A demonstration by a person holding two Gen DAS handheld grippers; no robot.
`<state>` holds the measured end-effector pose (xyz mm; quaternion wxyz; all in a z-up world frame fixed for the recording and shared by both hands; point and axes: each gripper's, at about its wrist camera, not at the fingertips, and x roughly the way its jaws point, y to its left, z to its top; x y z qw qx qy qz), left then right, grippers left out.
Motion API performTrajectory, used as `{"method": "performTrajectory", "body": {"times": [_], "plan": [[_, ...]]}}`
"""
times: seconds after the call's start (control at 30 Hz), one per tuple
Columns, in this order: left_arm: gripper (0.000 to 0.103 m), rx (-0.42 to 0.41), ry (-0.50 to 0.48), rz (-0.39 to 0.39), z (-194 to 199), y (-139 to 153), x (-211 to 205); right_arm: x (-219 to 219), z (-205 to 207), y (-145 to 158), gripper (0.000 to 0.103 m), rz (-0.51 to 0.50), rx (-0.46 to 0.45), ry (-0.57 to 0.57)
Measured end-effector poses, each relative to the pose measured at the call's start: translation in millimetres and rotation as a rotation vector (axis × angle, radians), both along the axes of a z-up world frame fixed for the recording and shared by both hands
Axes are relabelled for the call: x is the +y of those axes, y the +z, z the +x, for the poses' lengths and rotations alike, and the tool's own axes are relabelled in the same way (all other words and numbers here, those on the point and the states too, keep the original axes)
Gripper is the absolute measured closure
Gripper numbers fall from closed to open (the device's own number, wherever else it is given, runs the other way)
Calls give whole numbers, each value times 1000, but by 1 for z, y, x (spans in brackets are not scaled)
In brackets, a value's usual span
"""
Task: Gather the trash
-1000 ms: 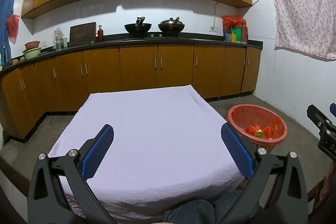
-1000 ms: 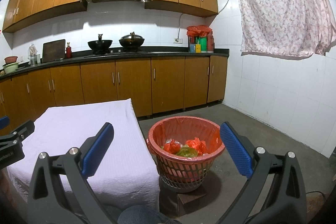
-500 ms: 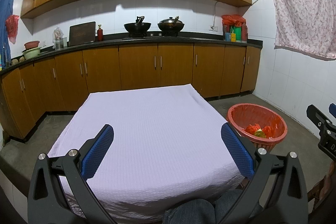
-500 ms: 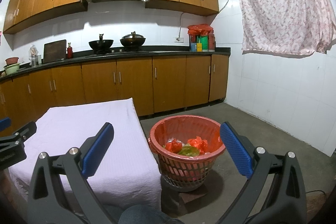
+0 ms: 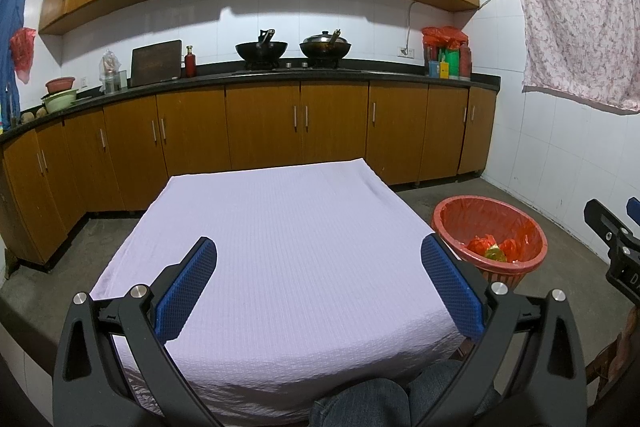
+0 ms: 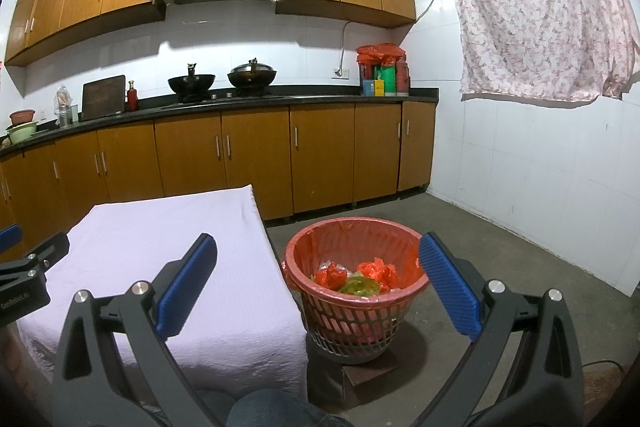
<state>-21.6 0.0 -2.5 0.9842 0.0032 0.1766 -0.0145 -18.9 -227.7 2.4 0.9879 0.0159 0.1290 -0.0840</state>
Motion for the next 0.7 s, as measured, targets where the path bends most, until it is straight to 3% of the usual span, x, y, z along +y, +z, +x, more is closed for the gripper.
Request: {"method": "performTrajectory", "body": {"times": [0.7], "plan": [[2, 5, -3, 7, 0, -7, 1, 0, 0, 1, 4, 3, -1, -2]]}}
